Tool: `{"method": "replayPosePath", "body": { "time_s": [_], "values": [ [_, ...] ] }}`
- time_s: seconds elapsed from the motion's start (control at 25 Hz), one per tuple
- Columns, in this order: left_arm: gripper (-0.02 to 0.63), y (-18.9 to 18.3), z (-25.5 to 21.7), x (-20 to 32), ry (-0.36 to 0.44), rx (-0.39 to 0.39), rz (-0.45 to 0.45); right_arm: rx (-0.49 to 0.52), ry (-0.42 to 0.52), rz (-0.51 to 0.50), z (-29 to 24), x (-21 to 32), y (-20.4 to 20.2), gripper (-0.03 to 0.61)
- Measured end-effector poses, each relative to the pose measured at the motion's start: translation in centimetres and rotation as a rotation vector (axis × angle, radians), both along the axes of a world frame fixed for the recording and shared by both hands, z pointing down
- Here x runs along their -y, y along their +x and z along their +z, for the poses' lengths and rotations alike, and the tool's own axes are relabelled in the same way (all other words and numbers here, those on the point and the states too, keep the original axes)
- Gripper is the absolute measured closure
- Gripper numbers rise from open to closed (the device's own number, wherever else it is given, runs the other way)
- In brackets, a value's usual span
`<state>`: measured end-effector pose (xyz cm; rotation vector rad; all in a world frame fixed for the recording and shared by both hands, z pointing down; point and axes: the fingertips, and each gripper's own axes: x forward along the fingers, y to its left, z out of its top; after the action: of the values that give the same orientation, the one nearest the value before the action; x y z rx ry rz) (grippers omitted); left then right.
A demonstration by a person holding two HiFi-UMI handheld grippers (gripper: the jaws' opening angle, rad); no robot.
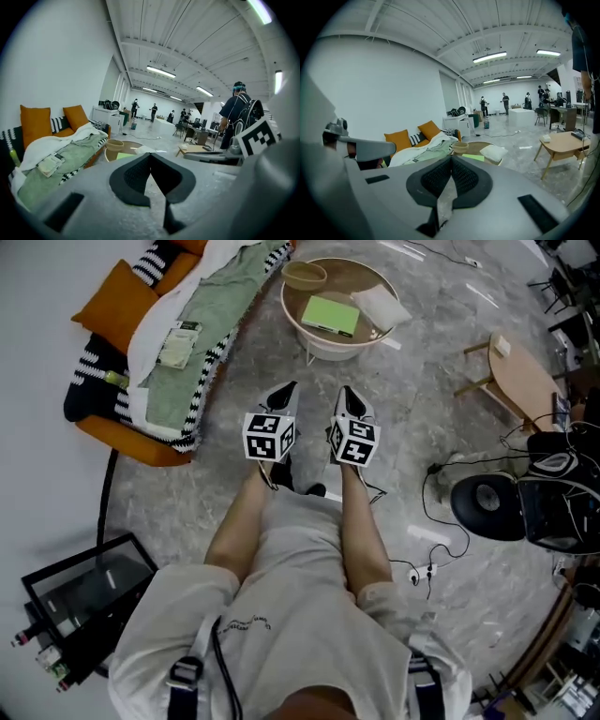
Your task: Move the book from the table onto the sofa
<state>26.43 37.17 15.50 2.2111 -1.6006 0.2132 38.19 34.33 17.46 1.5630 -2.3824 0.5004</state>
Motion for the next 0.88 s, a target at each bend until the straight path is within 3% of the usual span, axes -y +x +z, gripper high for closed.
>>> {"method": "replayPosePath", "body": {
  "time_s": [0.44,0.88],
  "values": [
    [0.603,-2.0,1.2,8.0,-0.011,-0.005,0.027,-0.037,-0.018,-0.006,1.1,5.8,-2.1,0.572],
    [0.603,-2.7,1.2,16.8,-0.012,-0.045,0.075,-0.045,-0.069,0.089,2.1,12.7,-0.8,0.572]
  ]
}}
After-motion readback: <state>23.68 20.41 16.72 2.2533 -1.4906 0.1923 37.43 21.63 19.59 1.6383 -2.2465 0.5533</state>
